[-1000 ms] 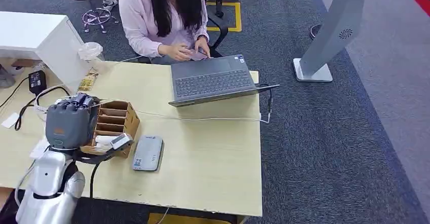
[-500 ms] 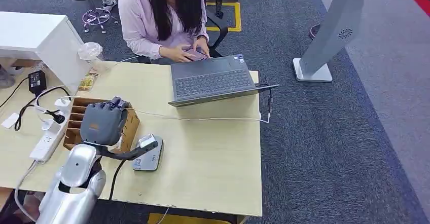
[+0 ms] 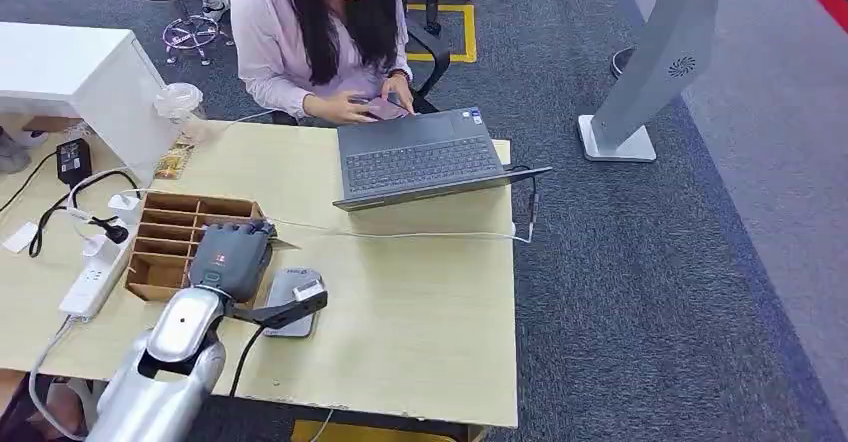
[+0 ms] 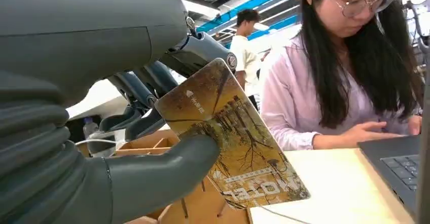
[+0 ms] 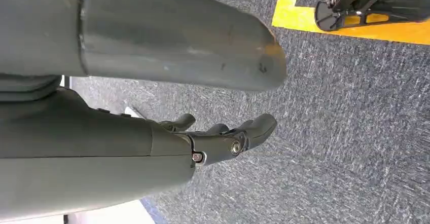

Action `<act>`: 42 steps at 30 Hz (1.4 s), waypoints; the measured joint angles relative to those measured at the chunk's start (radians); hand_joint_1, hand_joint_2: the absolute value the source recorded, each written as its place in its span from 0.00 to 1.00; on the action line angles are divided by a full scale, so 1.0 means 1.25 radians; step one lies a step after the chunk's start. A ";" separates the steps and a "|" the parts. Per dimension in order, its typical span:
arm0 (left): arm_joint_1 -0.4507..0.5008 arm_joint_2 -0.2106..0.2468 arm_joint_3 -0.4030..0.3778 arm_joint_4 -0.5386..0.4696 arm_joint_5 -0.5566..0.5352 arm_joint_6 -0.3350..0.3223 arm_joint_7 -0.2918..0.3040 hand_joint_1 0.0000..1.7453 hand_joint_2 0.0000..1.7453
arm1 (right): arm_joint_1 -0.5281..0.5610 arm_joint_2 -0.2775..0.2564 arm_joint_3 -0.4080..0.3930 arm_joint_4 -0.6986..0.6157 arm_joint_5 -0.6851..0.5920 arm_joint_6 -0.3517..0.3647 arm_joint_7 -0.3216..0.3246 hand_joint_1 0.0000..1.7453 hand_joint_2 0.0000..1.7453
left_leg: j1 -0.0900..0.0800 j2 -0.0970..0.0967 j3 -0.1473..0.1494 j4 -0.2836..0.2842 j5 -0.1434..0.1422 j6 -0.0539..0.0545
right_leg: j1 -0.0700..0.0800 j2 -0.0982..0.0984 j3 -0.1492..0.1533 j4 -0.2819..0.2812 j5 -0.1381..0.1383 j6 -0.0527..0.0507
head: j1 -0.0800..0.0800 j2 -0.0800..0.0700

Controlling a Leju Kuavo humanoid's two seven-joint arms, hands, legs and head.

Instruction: Pass the card to the sensor for recognition and then transmit it.

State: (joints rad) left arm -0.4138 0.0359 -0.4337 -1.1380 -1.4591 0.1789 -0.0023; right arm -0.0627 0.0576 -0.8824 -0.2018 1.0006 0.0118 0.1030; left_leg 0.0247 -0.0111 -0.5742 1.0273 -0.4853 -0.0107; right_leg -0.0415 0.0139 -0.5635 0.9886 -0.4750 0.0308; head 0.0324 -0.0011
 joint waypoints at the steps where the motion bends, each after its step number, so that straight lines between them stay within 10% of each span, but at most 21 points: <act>1: -0.001 0.000 -0.001 0.002 0.000 -0.001 0.000 1.00 1.00 | 0.000 0.000 0.000 0.000 0.000 0.000 0.000 0.00 0.00 | 0.000 0.000 0.000 0.000 0.000 0.000 | 0.000 0.000 0.000 0.000 0.000 0.000 | 0.000 0.000; 32: -0.073 0.012 -0.114 0.163 0.062 -0.133 0.001 1.00 1.00 | 0.000 0.000 -0.008 0.000 0.061 -0.007 0.005 0.00 0.00 | 0.000 -0.001 0.003 0.000 0.000 0.000 | 0.000 -0.001 0.004 0.000 0.000 0.000 | 0.000 0.000; 42: -0.077 0.015 -0.110 0.150 0.026 0.025 0.058 1.00 1.00 | -0.001 0.000 -0.008 0.001 0.076 -0.006 0.001 0.00 0.00 | 0.000 -0.001 0.003 0.000 0.001 0.001 | 0.000 -0.001 0.004 0.000 0.000 0.000 | 0.000 0.000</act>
State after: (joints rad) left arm -0.5099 0.0542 -0.5707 -0.9510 -1.4271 0.2099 0.0706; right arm -0.0633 0.0580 -0.8919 -0.2007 1.0952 0.0042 0.1038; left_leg 0.0245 -0.0119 -0.5710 1.0272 -0.4844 -0.0096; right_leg -0.0416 0.0124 -0.5588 0.9888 -0.4748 0.0311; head 0.0320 -0.0011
